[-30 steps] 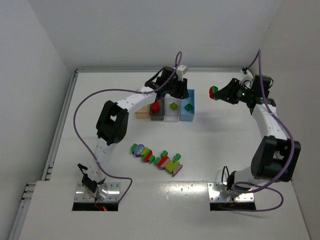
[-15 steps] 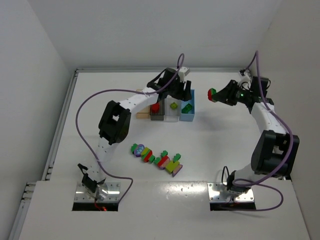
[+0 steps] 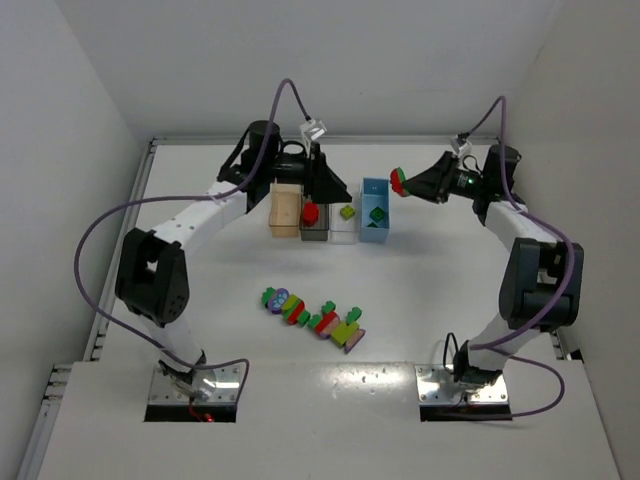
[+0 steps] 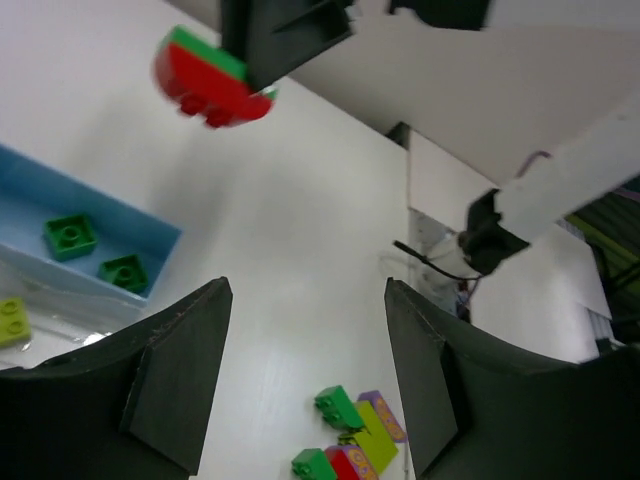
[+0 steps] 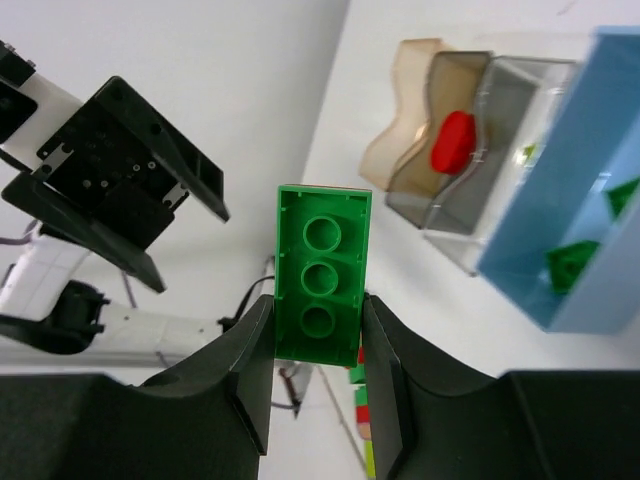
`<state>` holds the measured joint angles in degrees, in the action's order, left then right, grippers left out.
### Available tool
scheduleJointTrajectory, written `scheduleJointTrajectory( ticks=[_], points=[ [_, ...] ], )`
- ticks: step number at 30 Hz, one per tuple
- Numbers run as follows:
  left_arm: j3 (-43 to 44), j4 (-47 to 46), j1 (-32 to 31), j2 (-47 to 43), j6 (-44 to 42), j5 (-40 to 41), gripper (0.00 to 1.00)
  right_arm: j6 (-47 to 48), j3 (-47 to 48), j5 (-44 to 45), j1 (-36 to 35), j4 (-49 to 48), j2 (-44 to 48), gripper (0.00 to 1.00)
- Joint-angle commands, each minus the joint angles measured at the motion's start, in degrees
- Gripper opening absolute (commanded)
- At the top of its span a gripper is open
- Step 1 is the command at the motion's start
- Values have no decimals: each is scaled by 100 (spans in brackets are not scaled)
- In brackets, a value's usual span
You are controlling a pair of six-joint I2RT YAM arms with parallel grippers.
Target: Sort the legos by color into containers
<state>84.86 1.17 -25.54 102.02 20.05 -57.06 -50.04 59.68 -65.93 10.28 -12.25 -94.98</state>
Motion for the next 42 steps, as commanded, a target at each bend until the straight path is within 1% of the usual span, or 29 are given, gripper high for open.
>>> scheduleJointTrajectory(
  ticks=[1,2,4,8,12,15,20,25,29,36,38,42],
  points=[
    [-566,-1458,-4,-418,875,-1088,69,-681,9,-640,-359,-1058,-73,29],
    [-567,-1810,-4,-419,1260,-1088,69,-761,-61,-701,-439,-1060,-73,29],
    [-620,-1813,-4,-420,1343,-1088,70,-893,-114,-763,-701,-1278,-73,29],
    [-568,-1996,-4,-280,1553,-1035,70,-964,-10,-824,-1080,-1280,-12,29],
    [-462,-2226,49,-60,1835,-1211,70,-964,-9,-878,-1327,-1333,41,29],
    [-409,-2226,49,20,1835,-1343,73,-964,43,-878,-1379,-1333,41,29],
    [-470,-2226,242,248,1835,-1474,73,-964,44,-878,-1380,-1333,41,29],
    [-576,-2437,366,371,1835,-1606,73,-964,96,-878,-1380,-1333,-12,29],
    [-339,-2437,366,617,1896,-1659,73,-964,210,-878,-1494,-1333,-117,29],
    [-198,-3043,366,872,2415,-1659,73,-964,316,-878,-1679,-1333,-232,29],
    [-198,-3298,366,872,2547,-1721,73,-964,316,-878,-1731,-1333,-292,29],
    [-198,-3509,366,872,2705,-1774,73,-911,369,-878,-1731,-1385,-355,29]
  ],
)
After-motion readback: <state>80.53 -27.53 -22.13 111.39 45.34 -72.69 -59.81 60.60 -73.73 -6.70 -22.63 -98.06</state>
